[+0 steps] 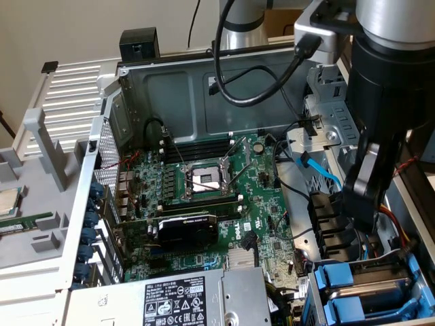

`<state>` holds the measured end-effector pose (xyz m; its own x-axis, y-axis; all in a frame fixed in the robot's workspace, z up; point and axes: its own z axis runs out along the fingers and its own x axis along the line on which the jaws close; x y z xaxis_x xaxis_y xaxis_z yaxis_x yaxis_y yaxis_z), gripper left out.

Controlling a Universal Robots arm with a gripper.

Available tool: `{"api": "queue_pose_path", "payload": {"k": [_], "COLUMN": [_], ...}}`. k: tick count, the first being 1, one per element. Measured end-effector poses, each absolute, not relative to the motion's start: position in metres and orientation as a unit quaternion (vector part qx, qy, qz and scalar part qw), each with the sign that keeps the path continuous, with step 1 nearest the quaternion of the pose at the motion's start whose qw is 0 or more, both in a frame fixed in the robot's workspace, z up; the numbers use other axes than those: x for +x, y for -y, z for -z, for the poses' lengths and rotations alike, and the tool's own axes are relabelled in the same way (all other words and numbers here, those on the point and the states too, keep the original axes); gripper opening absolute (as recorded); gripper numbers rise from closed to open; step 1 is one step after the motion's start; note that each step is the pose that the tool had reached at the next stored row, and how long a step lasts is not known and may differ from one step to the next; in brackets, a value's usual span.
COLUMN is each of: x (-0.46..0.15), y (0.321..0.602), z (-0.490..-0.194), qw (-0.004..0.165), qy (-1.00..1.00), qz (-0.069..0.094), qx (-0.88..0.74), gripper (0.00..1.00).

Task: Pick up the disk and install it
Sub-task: 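Insert the first disk wire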

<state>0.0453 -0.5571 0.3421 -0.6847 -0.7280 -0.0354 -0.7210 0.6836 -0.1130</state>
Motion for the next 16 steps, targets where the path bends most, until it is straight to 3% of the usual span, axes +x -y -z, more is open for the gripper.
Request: {"api": "queue_pose_path", "payload": {"k": [16], "x": [0.0468], "y": [0.5571], "z": [-0.3401], "qw": [0.043], "qy": [-0.916], "qz": [0.047], "qx": [-0.395], "gripper": [0.35]}}
